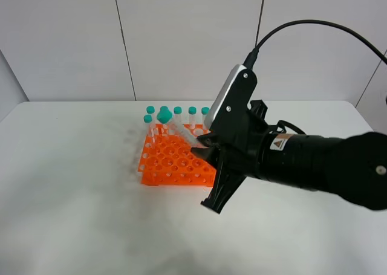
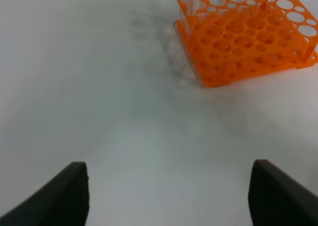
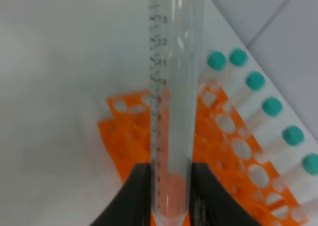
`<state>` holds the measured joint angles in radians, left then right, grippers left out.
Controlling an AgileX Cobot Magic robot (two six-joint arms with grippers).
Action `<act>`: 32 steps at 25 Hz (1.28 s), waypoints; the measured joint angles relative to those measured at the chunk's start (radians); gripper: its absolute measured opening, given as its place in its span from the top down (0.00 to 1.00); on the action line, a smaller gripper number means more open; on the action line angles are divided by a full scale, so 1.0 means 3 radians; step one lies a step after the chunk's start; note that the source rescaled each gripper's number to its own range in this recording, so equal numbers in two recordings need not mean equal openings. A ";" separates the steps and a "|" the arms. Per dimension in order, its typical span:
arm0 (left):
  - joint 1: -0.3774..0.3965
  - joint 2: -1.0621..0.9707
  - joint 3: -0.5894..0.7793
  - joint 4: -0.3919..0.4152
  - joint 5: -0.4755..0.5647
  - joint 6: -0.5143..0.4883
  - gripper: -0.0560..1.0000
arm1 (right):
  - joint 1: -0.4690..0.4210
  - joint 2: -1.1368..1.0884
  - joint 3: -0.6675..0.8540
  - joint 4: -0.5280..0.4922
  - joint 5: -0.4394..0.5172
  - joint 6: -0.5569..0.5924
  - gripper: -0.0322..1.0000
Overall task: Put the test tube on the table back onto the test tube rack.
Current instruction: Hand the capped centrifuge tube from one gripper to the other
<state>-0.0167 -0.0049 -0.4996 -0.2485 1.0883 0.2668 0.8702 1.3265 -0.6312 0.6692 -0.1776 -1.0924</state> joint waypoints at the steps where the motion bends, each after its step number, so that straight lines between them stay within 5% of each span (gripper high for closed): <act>1: 0.0000 0.0000 0.0000 0.0000 0.0000 0.0000 0.00 | 0.0118 -0.0033 0.0064 -0.0008 -0.0143 0.0125 0.97; 7: 0.0000 0.0000 0.0000 0.0000 0.0000 0.0000 0.00 | 0.0642 -0.0345 0.0425 -0.0438 -0.0978 0.1254 0.97; 11: 0.0000 0.0000 0.0000 0.0000 0.0000 0.0000 0.00 | 0.0685 -0.0522 0.0667 -0.1033 -0.1225 0.2242 0.97; 15: 0.0000 0.0000 0.0000 0.0000 0.0000 0.0000 0.00 | 0.0685 -0.0605 0.0906 -0.1428 -0.1346 0.2799 0.97; 23: 0.0000 0.0000 0.0000 0.0000 0.0000 0.0000 0.00 | 0.0685 -0.0609 0.1033 -0.1550 -0.1344 0.2972 0.97; 32: 0.0000 0.0000 0.0000 0.0000 0.0000 0.0000 0.00 | 0.0685 -0.0680 0.1033 -0.1485 -0.1159 0.2690 0.97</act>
<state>-0.0167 -0.0049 -0.4996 -0.2485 1.0883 0.2668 1.0757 1.1225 -0.3212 0.2237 -0.5254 -0.2855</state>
